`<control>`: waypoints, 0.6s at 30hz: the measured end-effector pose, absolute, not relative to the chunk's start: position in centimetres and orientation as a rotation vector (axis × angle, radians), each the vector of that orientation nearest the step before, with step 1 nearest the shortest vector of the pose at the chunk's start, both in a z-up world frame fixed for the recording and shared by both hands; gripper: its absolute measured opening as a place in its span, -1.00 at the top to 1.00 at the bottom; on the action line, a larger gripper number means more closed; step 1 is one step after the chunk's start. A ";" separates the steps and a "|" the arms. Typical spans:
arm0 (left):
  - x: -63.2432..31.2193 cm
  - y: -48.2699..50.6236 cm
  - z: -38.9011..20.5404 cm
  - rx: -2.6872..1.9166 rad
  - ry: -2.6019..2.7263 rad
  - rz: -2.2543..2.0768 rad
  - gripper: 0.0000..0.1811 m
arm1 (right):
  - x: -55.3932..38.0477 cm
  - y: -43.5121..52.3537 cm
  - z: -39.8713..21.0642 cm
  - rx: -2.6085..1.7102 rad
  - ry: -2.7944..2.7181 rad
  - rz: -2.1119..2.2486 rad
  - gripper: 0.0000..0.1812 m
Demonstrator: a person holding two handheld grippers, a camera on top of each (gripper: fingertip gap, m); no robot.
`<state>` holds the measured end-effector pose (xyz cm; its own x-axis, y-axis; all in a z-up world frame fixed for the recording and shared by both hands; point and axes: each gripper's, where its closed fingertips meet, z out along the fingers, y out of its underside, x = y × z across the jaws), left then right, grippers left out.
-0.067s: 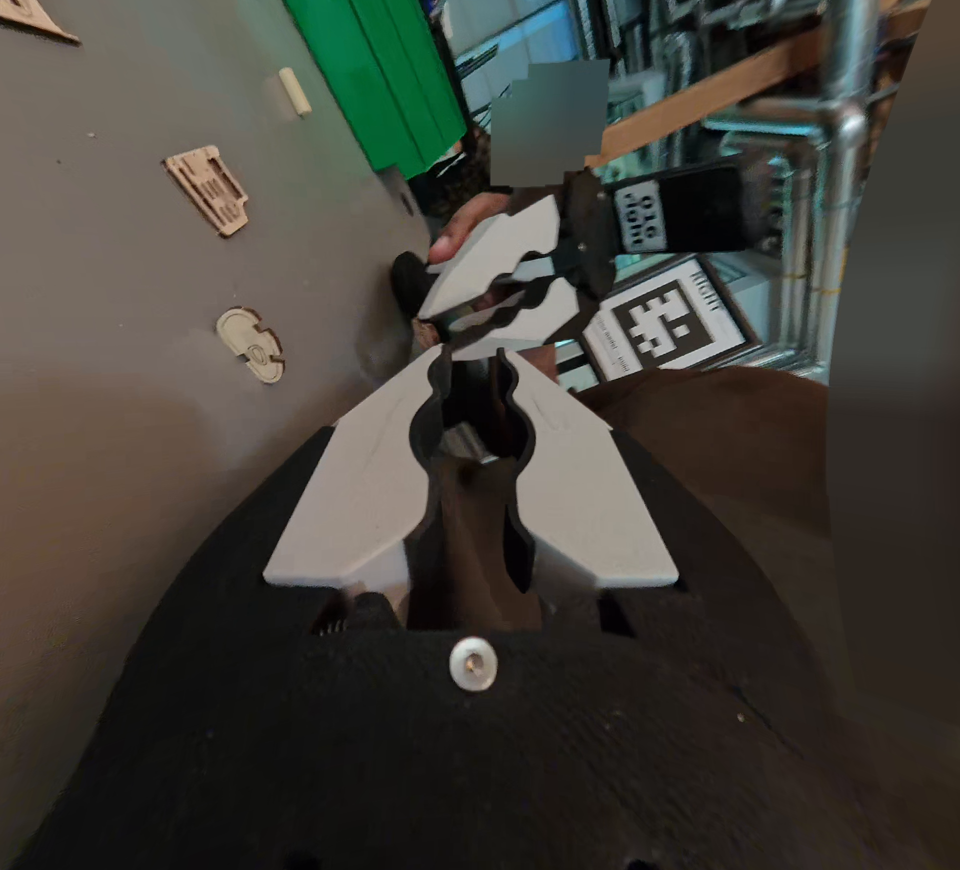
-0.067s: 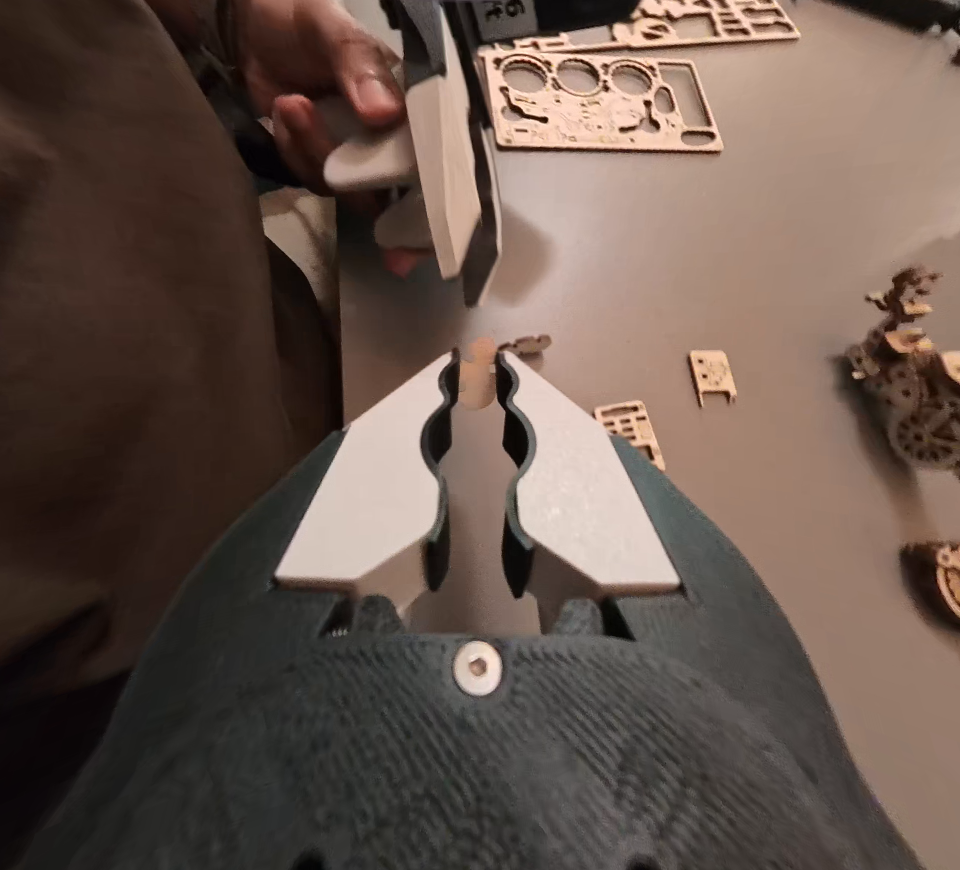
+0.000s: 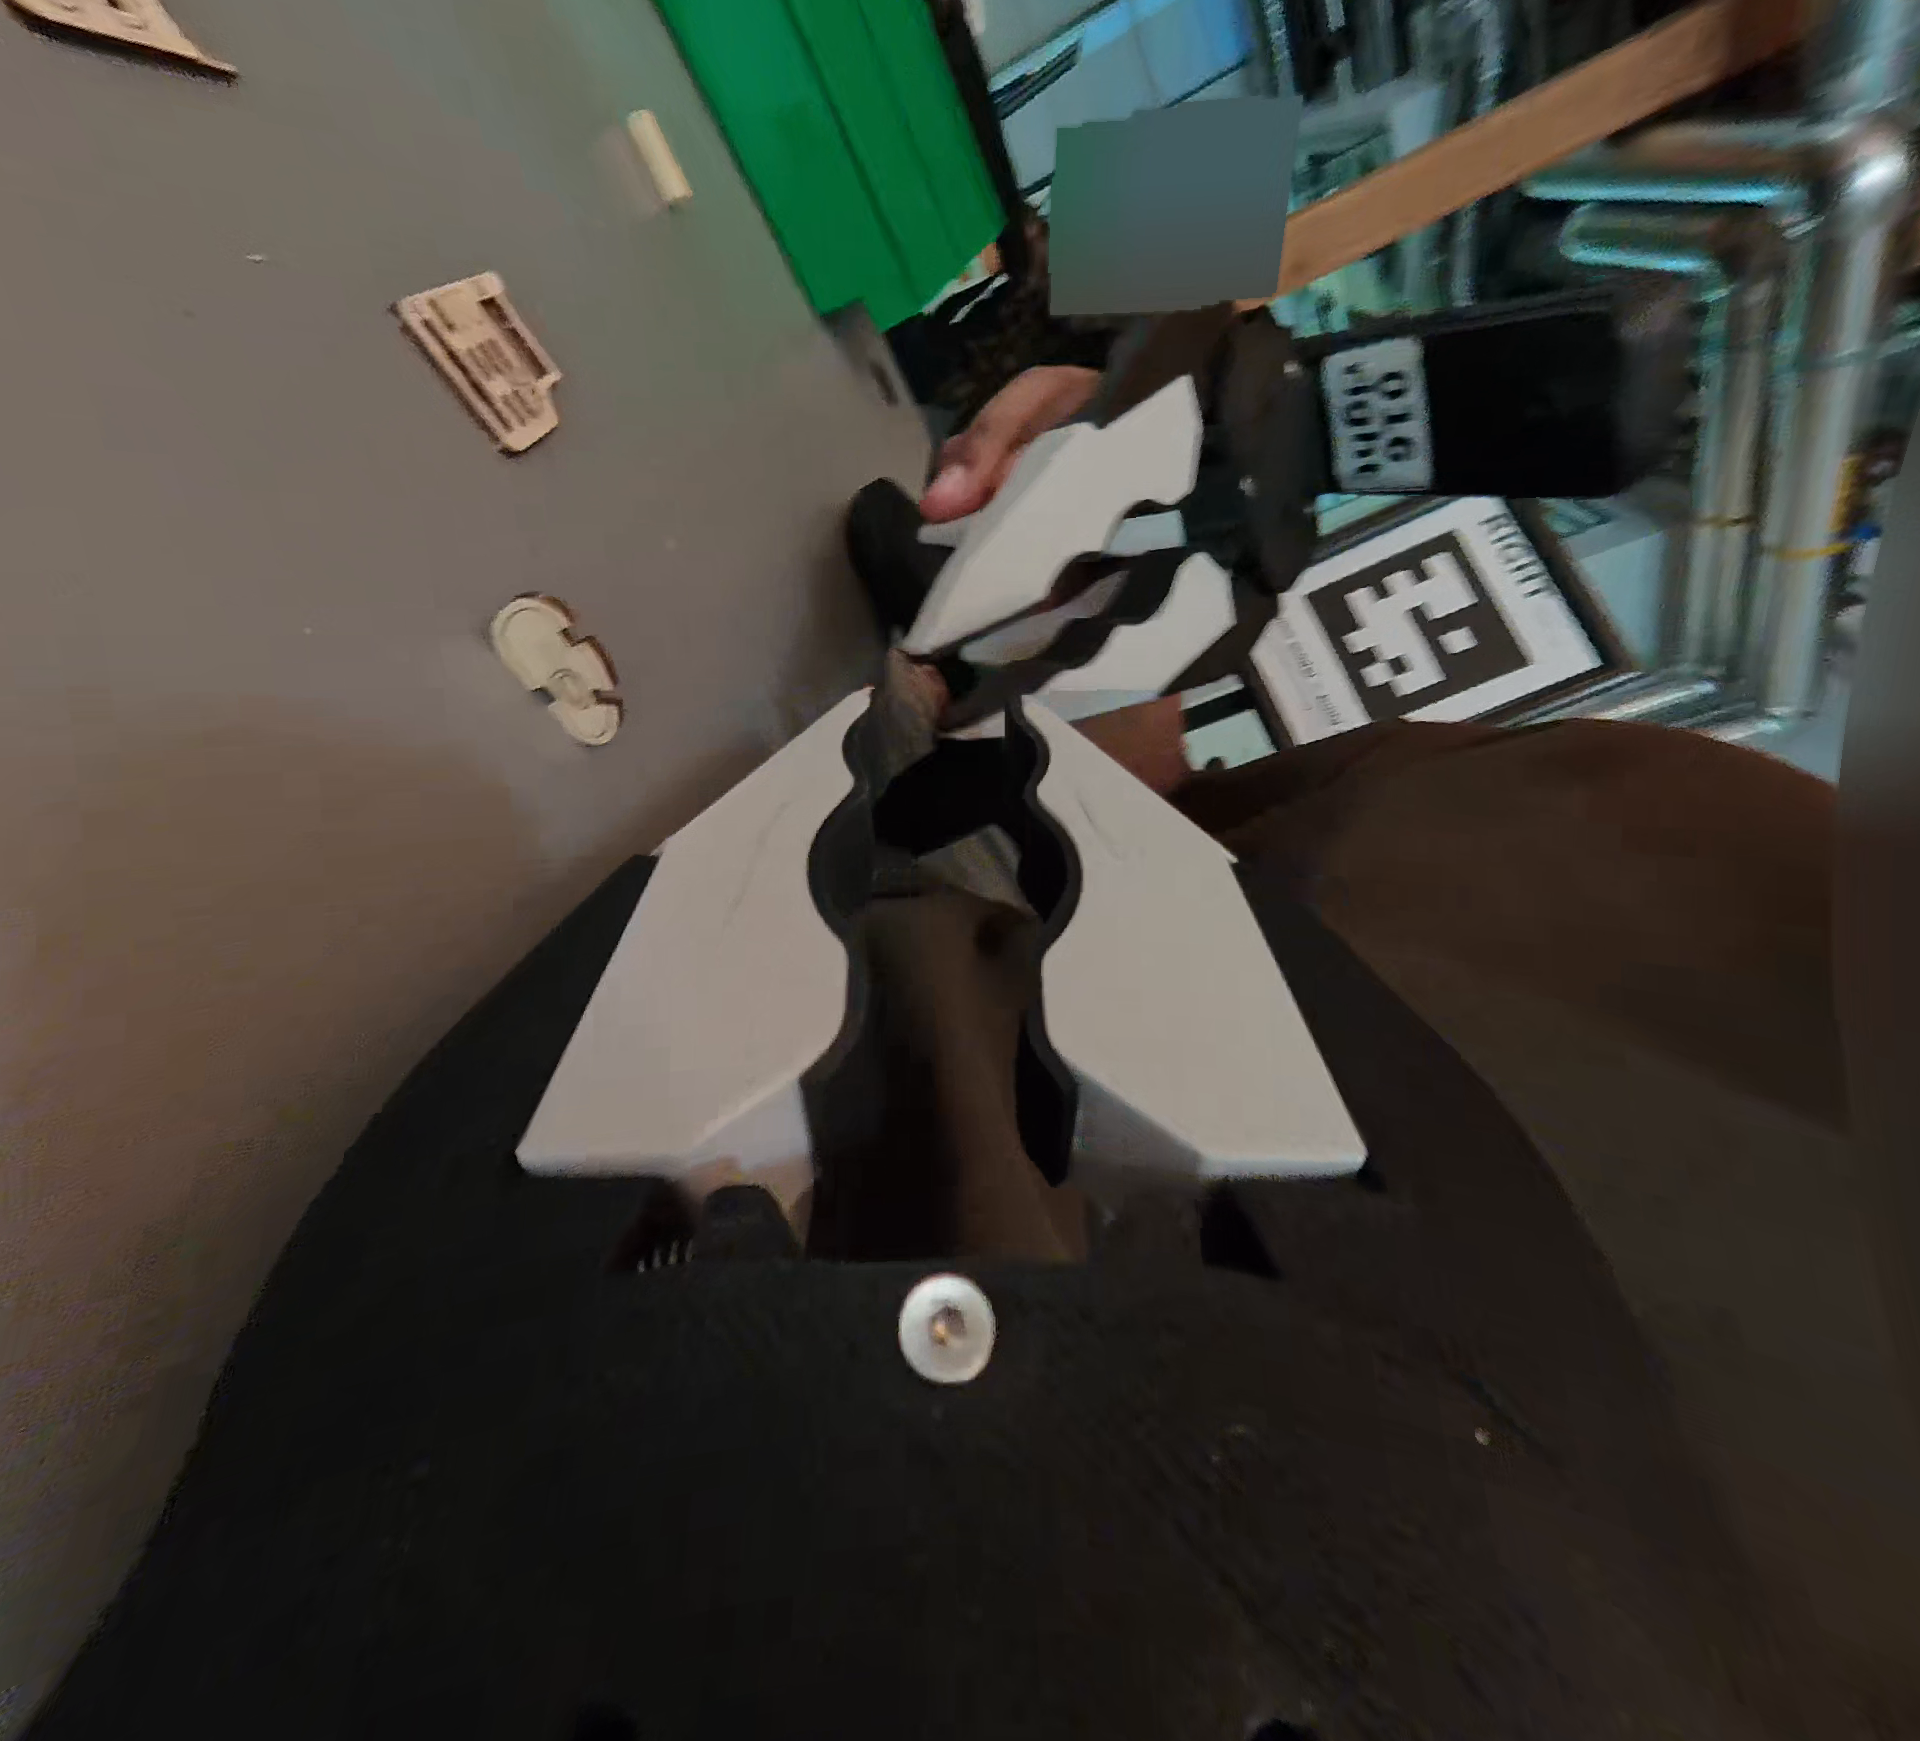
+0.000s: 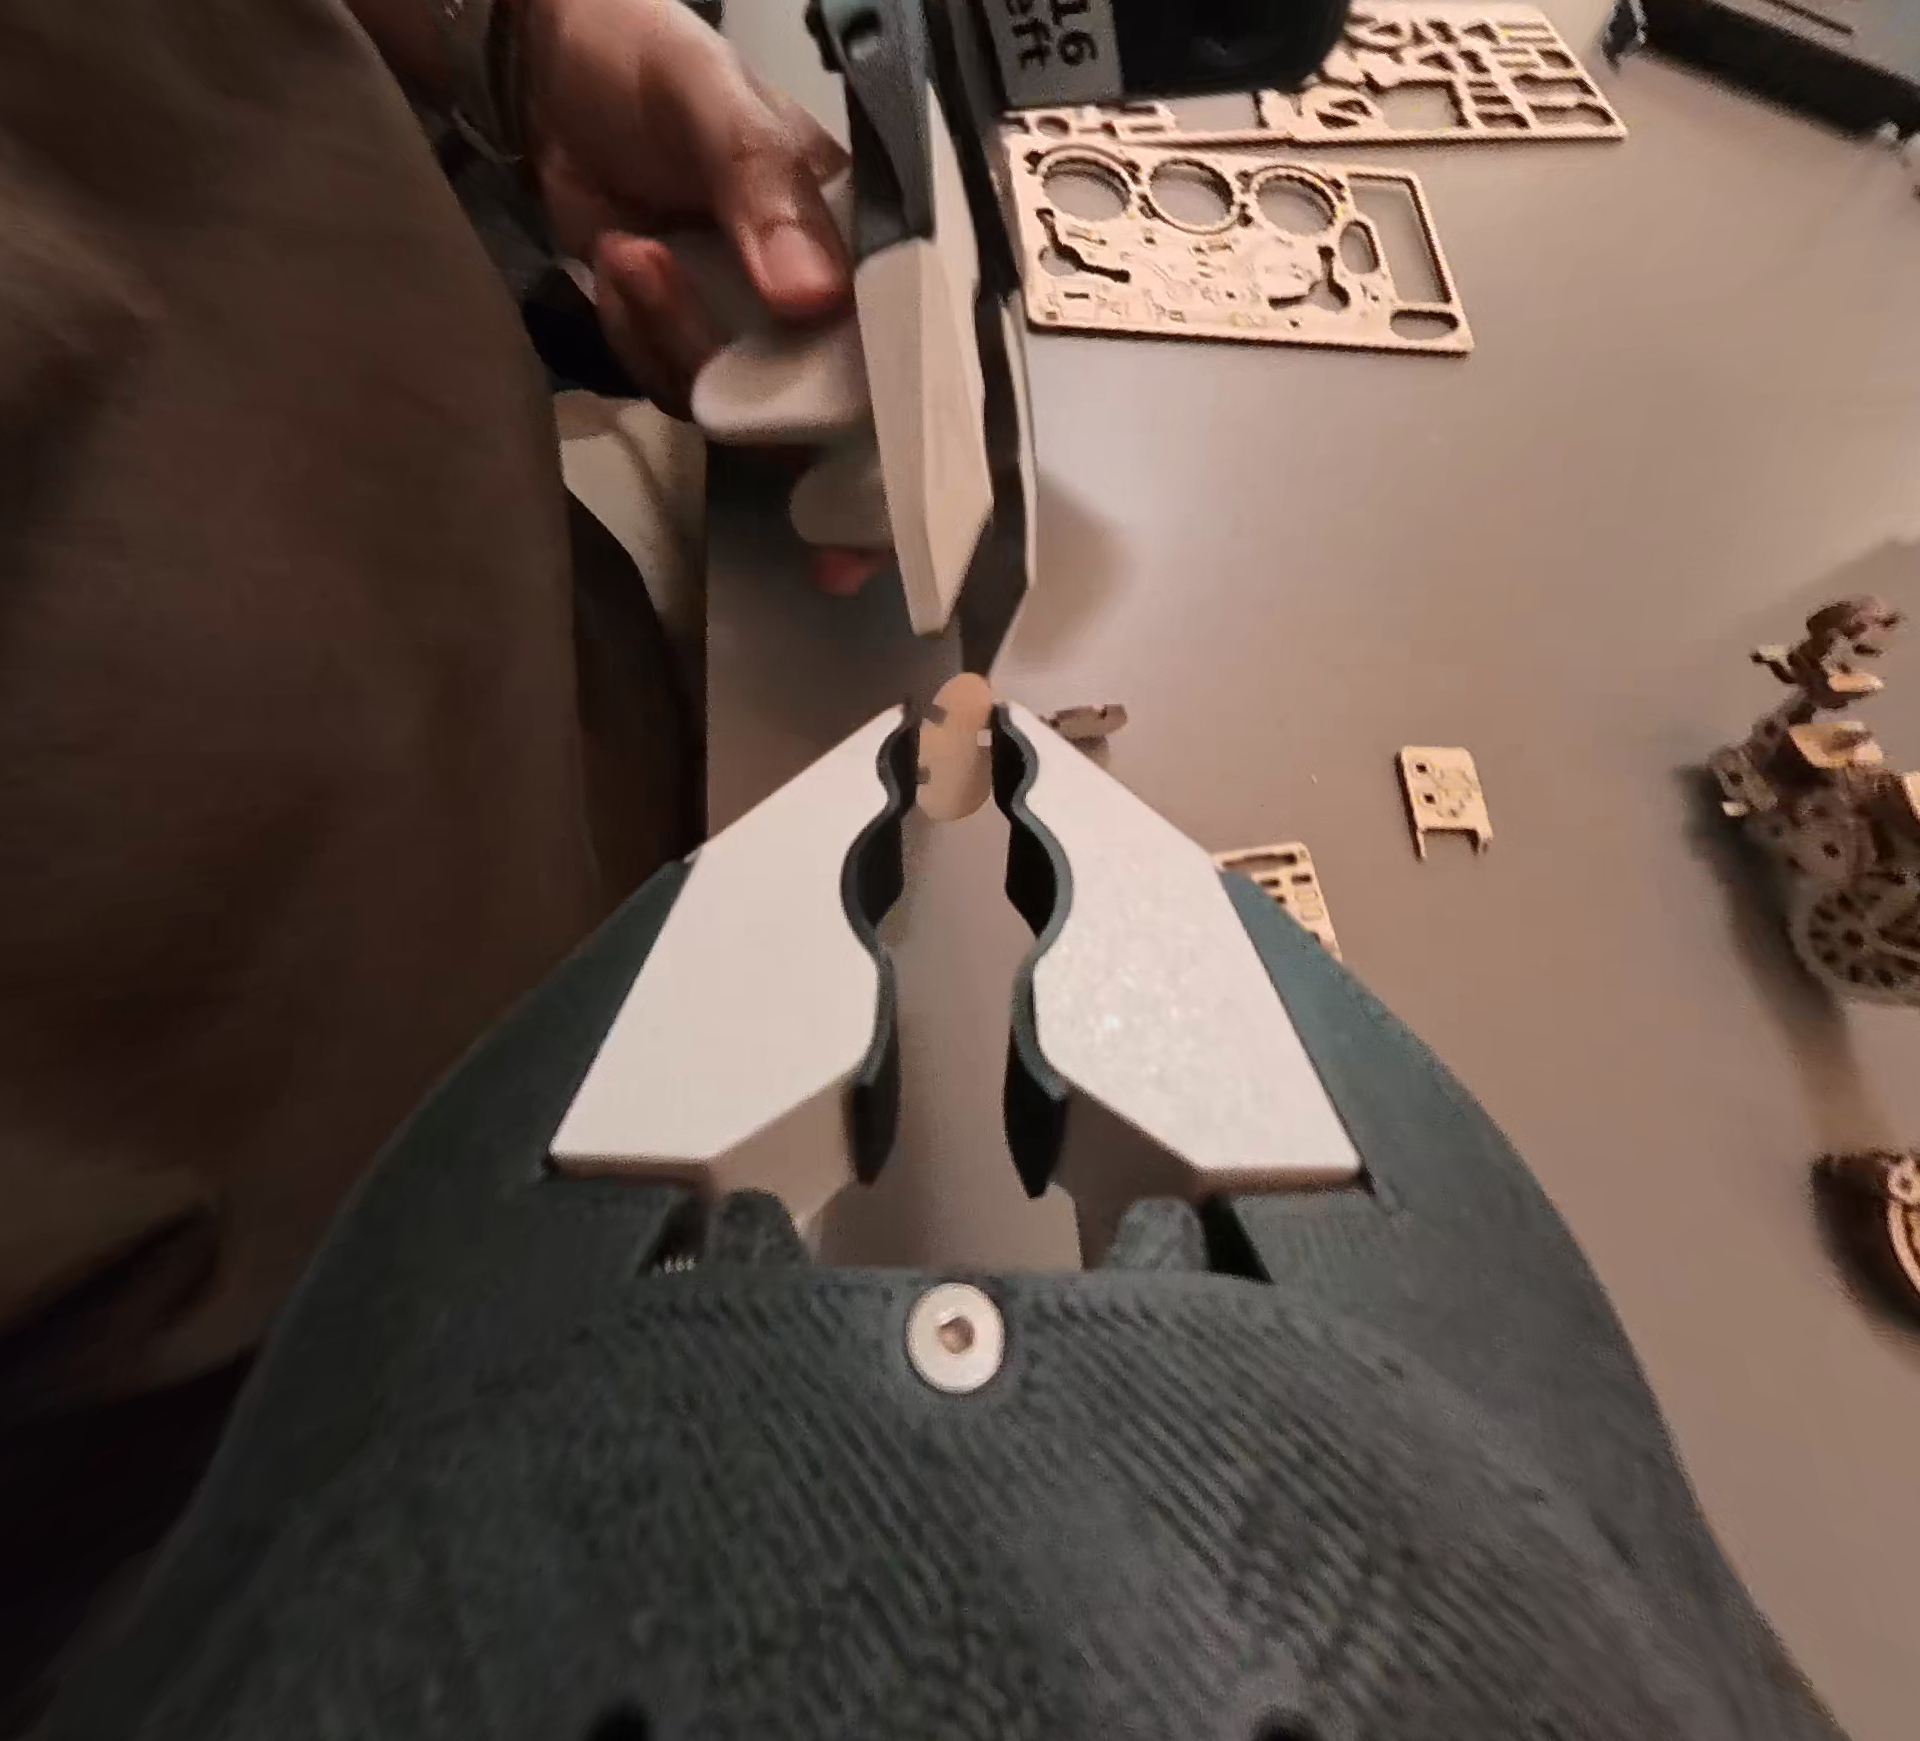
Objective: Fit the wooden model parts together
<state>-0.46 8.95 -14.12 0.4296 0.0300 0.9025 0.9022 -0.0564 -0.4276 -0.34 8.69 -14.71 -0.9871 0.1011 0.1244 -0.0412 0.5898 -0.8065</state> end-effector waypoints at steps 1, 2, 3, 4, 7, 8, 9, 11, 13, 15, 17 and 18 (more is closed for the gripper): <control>-0.5 9.0 -14.5 -1.479 -0.892 -0.862 0.76 | -0.1 8.5 -14.6 -0.032 -2.655 1.363 0.87; -0.5 9.0 -14.7 -1.493 -0.895 -0.851 0.75 | 0.0 8.4 -14.6 -0.017 -2.653 1.366 0.87; -0.4 9.0 -14.7 -1.497 -0.894 -0.856 0.75 | 0.2 8.3 -14.5 -0.001 -2.651 1.366 0.87; -0.3 9.1 -14.8 -1.498 -0.895 -0.866 0.77 | 0.2 8.2 -14.5 0.013 -2.643 1.363 0.87; 0.1 9.2 -14.7 -1.485 -0.887 -0.909 0.94 | 0.3 7.9 -14.5 0.042 -2.625 1.348 0.87; 0.1 9.2 -14.5 -1.468 -0.892 -0.926 0.99 | 0.2 7.9 -14.6 0.045 -2.620 1.340 0.87; 0.1 9.2 -14.5 -1.461 -0.897 -0.935 1.00 | 0.2 7.9 -14.5 0.047 -2.612 1.343 0.87; -0.1 9.1 -14.3 -1.435 -0.902 -0.954 1.00 | -0.1 7.8 -14.3 0.045 -2.581 1.363 0.88; -0.7 8.8 -14.0 -1.384 -0.920 -0.950 0.99 | -0.8 7.8 -13.5 0.012 -2.507 1.396 0.87; -1.6 8.2 -13.0 -1.291 -0.928 -0.948 1.00 | -2.2 8.0 -11.5 -0.077 -2.360 1.488 0.61; -2.9 7.3 -11.7 -1.178 -0.932 -0.931 0.99 | -3.6 8.7 -8.4 -0.194 -2.141 1.645 0.51; -3.5 6.9 -11.4 -1.143 -0.937 -0.907 0.99 | -4.3 9.4 -6.6 -0.268 -2.001 1.738 0.52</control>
<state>-3.46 6.87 -11.39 0.3423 -0.1018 0.9341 0.9302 0.1772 -0.3215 -4.30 9.38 -6.64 -0.8691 0.4424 0.2215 -0.1575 0.1770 -0.9715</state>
